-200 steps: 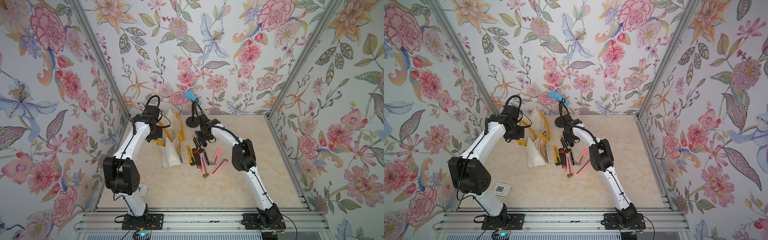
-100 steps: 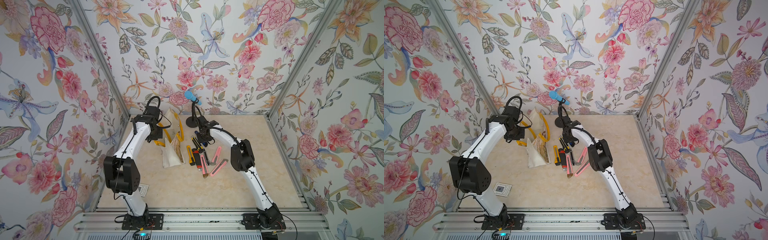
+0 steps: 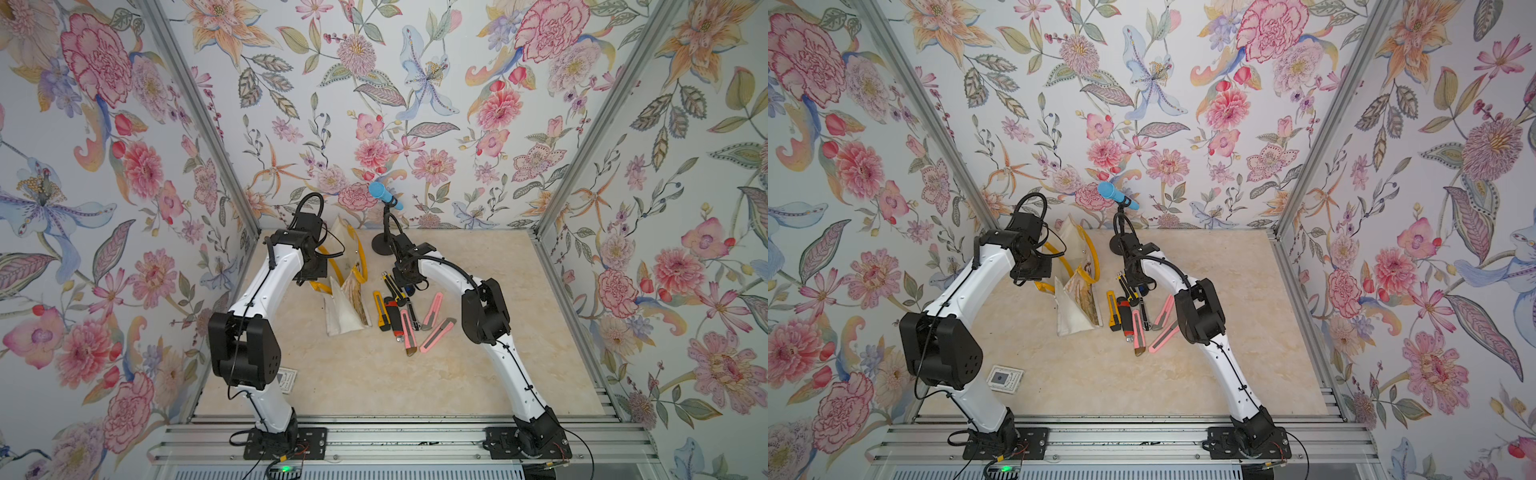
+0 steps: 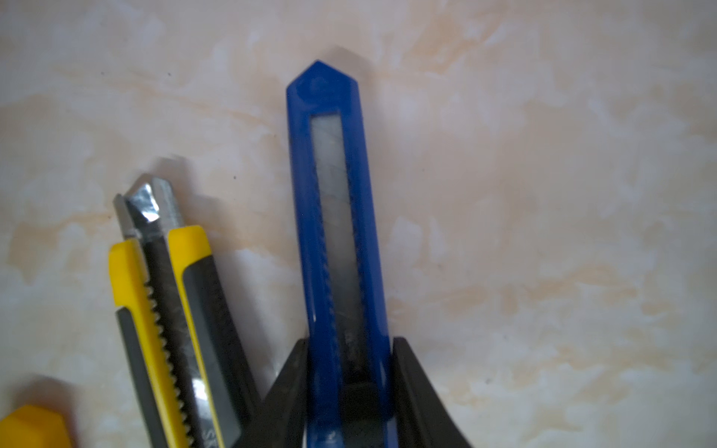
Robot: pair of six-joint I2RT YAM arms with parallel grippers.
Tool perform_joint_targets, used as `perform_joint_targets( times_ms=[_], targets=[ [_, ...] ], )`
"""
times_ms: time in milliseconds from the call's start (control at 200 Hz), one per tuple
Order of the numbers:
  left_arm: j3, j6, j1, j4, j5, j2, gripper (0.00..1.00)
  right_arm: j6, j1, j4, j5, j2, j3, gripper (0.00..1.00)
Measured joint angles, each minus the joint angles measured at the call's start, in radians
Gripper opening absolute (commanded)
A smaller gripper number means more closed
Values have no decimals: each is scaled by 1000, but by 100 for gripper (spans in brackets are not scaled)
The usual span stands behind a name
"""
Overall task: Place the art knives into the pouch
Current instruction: Pick up the utility knife at the center of the board.
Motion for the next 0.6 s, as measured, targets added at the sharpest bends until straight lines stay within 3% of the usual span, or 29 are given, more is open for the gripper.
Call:
perform_joint_targets(
  times_ms=[365,600],
  targets=[
    [-3,19,-32,10,22,0,0,35,0,-24,13,-177,49,18],
    [-3,29,-90,10,20,0,0,53,13,-27,-16,-251,263,19]
  ],
)
